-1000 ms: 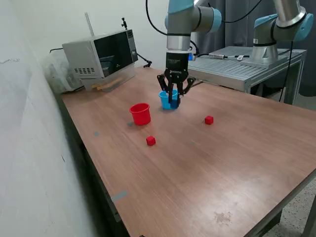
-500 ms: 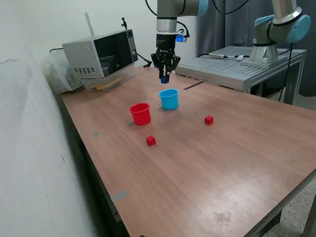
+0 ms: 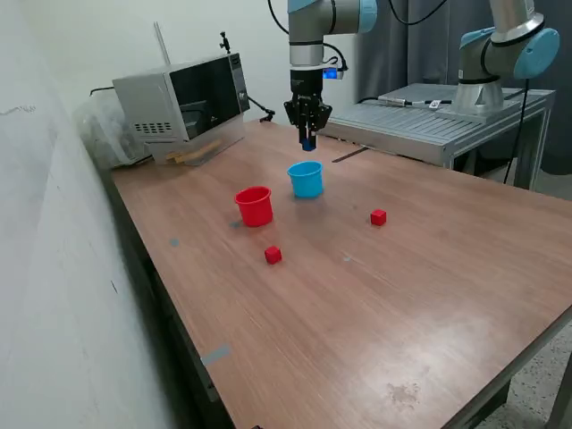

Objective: Place red objects in the red bin, and blue objects in the blue bin.

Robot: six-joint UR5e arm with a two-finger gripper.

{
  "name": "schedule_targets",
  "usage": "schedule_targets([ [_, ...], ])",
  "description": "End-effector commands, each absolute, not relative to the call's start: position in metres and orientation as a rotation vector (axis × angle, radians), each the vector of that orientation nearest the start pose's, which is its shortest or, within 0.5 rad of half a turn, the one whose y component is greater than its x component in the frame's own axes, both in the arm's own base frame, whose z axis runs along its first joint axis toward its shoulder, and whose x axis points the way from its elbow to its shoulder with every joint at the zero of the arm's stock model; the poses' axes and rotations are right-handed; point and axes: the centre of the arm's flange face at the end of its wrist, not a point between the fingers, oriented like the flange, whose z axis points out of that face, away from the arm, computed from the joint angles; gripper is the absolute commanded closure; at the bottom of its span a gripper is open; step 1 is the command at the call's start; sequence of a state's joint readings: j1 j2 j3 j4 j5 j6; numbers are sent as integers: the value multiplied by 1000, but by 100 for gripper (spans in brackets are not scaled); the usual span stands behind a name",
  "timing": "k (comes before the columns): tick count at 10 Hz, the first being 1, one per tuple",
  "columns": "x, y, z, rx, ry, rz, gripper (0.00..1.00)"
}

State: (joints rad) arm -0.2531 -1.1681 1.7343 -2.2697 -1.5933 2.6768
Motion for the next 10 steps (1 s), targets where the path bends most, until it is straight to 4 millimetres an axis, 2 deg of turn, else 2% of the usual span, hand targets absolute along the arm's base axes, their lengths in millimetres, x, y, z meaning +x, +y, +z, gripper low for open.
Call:
schedule_targets([
  [1,-612,36,250,-2435,2016,179,100],
  [3,-611,56,252,-2403,2053,186,100],
  [5,-612,66,253,-2386,2074,193,100],
  [8,-611,66,252,-2387,2074,190,100],
  [9,-611,66,252,-2388,2073,190,0],
  [10,-610,65,252,-2387,2074,188,0],
])
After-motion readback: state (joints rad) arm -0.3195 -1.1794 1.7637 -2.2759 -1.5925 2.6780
